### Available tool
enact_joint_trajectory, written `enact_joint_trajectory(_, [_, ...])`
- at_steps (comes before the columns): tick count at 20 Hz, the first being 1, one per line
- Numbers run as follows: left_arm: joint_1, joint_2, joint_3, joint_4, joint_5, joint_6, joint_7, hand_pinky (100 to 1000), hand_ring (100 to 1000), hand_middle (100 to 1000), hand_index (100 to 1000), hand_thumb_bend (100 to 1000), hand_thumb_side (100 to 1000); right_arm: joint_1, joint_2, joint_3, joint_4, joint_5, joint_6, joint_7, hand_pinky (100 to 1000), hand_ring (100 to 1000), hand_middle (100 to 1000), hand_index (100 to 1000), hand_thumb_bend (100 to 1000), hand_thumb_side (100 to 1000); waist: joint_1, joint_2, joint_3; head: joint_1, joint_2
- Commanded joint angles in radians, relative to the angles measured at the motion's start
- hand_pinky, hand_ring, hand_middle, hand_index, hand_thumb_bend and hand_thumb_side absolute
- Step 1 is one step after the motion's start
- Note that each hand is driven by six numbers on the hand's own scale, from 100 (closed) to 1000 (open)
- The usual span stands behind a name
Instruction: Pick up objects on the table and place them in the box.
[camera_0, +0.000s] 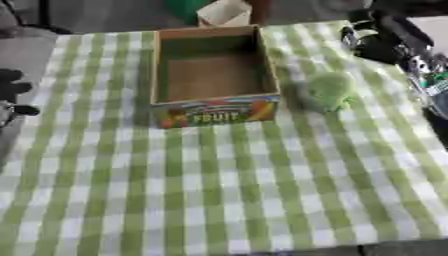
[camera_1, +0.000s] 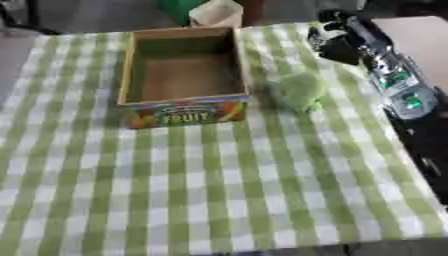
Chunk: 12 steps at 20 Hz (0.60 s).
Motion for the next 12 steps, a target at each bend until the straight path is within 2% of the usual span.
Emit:
enact_joint_trajectory(1, [-0.013,0.013,0.008,-0.02,0.003,0.001,-0.002,598,784,734,727,199,197,-0.01,-0.047,0.002,-0.004,0.039,0.001,0.029,819,921,865,907,100,434,-0.002,-0.014,0.002,-0.001,-0.004])
enact_joint_trajectory(12, [-0.011,0.012,0.006,-0.018,0.002,0.003,-0.005,599,784,734,727,199,200,-0.007,-0.047,0.041,0.04,0.181,0.014,0.128,827,924,874,915,109,523,-0.002,-0.012,0.003,-0.005,-0.001])
